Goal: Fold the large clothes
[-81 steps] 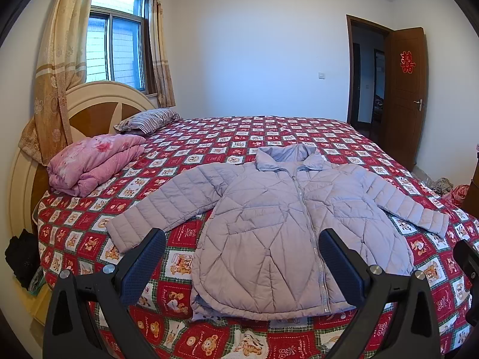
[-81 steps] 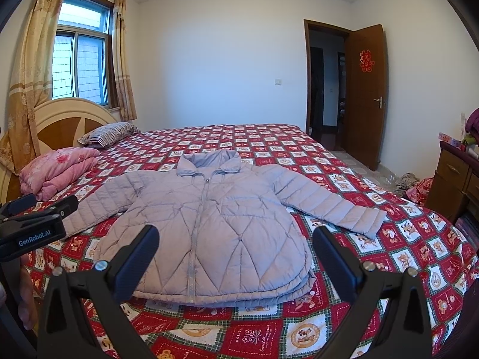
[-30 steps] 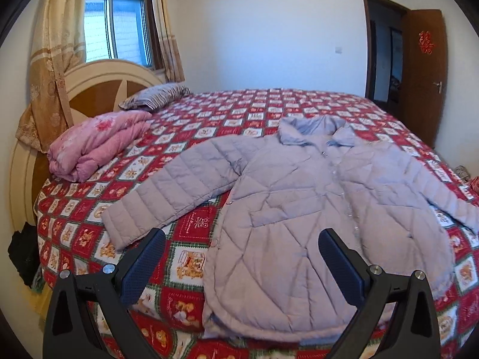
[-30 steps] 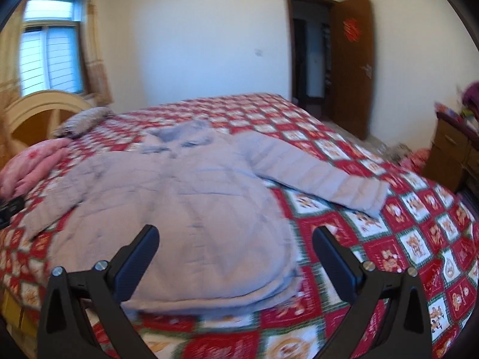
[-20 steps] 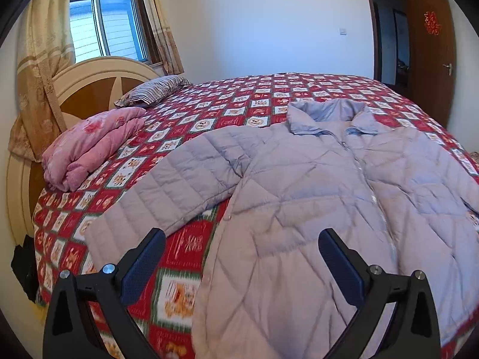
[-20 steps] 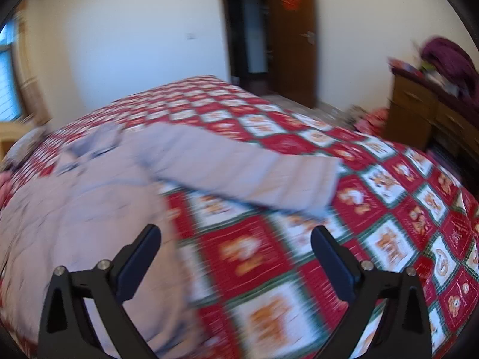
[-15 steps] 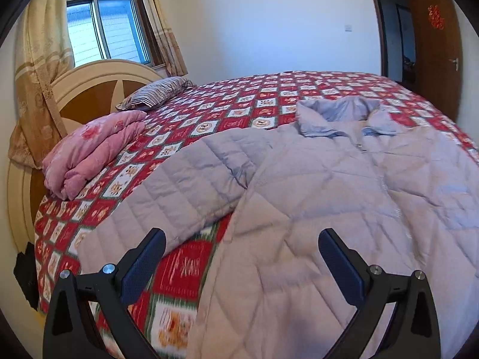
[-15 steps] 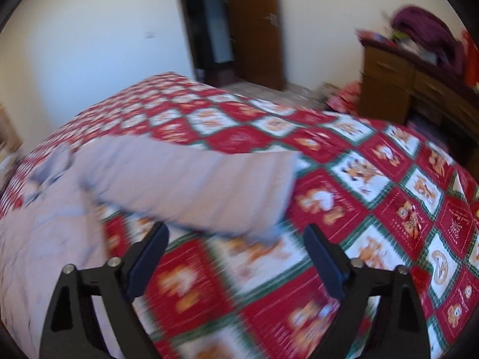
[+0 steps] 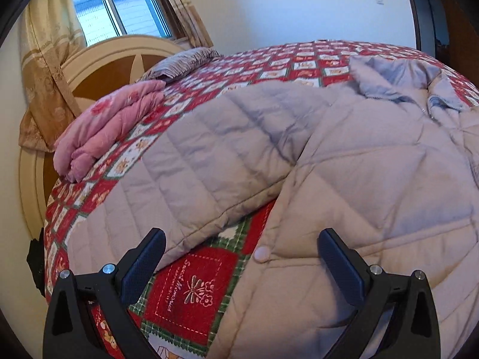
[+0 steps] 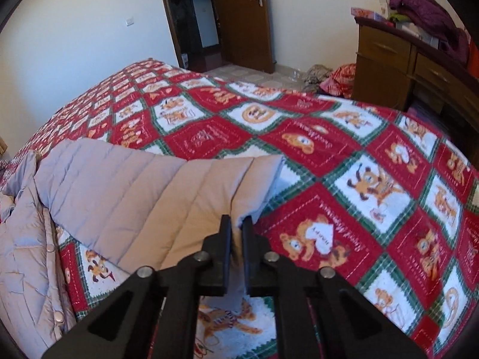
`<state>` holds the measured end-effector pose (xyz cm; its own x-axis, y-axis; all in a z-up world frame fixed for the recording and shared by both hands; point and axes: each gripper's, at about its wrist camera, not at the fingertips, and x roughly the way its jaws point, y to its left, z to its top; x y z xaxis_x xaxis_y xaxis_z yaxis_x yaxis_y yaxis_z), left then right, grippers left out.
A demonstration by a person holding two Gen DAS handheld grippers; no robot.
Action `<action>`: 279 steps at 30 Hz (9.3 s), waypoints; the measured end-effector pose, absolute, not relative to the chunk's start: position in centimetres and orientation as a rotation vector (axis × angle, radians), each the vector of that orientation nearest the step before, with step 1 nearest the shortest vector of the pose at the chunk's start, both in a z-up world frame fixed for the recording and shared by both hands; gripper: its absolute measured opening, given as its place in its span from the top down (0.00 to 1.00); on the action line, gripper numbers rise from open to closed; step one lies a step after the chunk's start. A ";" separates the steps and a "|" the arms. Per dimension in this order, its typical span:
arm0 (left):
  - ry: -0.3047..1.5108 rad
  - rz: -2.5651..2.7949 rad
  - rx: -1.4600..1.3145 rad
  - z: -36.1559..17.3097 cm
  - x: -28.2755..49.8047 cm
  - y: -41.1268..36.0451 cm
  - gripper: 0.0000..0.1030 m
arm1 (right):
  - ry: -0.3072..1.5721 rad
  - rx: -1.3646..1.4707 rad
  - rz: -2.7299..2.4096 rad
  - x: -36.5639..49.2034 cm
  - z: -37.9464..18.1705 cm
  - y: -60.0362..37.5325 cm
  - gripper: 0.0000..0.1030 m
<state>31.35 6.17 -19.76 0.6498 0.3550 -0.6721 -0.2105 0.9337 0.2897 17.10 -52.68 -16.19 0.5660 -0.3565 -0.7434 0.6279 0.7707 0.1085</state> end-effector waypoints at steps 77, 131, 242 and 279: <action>0.899 -0.372 0.122 -16.1 38.3 -22.9 0.94 | 0.676 -0.065 -0.159 22.5 -18.1 -29.2 0.20; 0.728 0.164 0.131 -14.0 40.4 -6.4 0.97 | 0.665 0.077 -0.176 34.6 -11.5 -33.1 0.48; 0.587 -0.092 0.163 -9.3 33.9 -12.3 0.21 | 0.673 -0.104 -0.248 29.7 -15.7 -30.4 0.00; 0.783 0.252 0.015 -19.2 35.9 7.6 0.14 | 0.836 0.116 0.190 36.5 -16.2 -18.1 0.91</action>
<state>35.87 7.59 -19.16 0.6803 0.2298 -0.6960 -0.2190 0.9699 0.1062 36.47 -18.05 -16.21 0.6547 0.2126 -0.7254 -0.1212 0.9767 0.1770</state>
